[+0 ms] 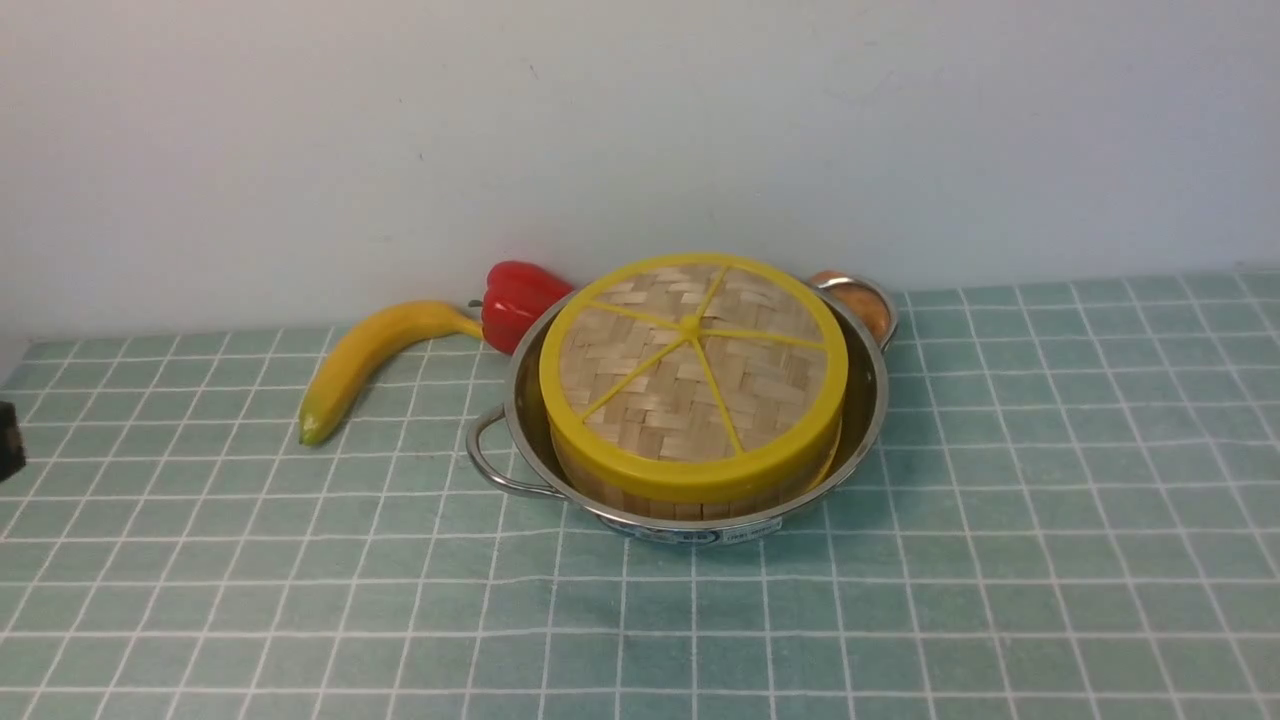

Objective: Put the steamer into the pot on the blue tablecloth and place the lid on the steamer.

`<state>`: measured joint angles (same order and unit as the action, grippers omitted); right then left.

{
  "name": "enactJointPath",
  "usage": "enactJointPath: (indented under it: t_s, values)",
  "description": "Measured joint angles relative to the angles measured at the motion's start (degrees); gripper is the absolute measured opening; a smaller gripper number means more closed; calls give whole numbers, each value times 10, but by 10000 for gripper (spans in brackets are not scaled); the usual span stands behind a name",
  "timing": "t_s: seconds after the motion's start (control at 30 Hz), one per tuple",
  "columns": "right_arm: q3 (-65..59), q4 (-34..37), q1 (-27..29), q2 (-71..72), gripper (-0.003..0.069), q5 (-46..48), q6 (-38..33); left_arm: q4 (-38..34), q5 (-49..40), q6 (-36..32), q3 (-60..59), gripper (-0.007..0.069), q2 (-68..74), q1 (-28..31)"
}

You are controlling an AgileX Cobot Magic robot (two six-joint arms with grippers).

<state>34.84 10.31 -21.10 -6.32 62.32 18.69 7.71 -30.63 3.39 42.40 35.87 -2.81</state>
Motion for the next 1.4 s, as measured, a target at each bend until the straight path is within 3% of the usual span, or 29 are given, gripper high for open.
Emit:
enactJointPath:
  t_s: [0.23, 0.43, 0.7, 1.4]
  values:
    - [0, 3, 0, 0, 65, 0, 3, 1, 129, 1, -247, 64, -148, 112]
    - [0, 3, 0, 0, 88, 0, 4, 1, 137, 1, -394, 75, -283, 127]
    - [0, 3, 0, 0, 113, 0, 4, 2, 147, 1, -428, 85, -348, 127]
    - [0, 2, 0, 0, 155, 0, 4, 2, 154, 1, -428, 117, -348, 128]
